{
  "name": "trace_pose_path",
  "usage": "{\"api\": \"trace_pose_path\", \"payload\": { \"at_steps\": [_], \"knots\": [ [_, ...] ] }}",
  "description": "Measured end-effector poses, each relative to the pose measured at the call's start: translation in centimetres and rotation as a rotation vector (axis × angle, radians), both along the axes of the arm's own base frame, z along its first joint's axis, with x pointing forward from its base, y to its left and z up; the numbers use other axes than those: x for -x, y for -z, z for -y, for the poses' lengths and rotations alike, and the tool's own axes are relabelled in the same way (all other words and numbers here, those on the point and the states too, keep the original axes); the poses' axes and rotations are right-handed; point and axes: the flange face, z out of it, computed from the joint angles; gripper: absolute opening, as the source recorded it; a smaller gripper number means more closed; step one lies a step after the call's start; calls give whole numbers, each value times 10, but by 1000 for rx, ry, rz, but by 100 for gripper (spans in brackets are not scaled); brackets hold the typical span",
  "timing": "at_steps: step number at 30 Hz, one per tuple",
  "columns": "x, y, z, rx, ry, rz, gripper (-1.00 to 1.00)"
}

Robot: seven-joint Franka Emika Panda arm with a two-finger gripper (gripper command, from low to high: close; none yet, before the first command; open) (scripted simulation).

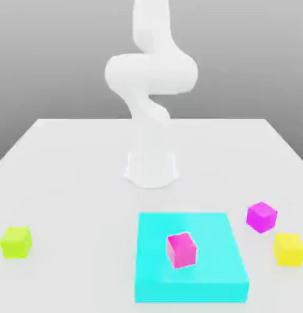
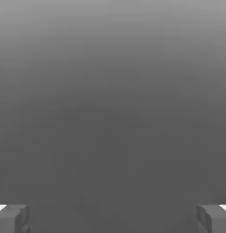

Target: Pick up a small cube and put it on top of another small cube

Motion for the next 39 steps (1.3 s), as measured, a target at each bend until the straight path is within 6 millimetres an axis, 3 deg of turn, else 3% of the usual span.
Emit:
{"api": "trace_pose_path", "payload": {
  "at_steps": [6, 12, 16, 20, 26, 30, 31, 37, 39],
  "knots": [
    [-57, 104, -74, 108, -302, -157, 0],
    [-72, 216, -154, 225, -603, -294, 0],
    [-60, 294, -204, 310, -804, -379, 0],
    [-25, 371, -258, 409, -1034, -455, 0],
    [22, 478, -284, 534, -1277, -560, 0],
    [26, 530, -286, 543, -1297, -567, 0],
    [27, 539, -286, 543, -1298, -568, -100],
    [28, 543, -285, 544, -1299, -569, -100],
    [27, 531, -286, 545, -1299, -569, -100]
  ]
}}
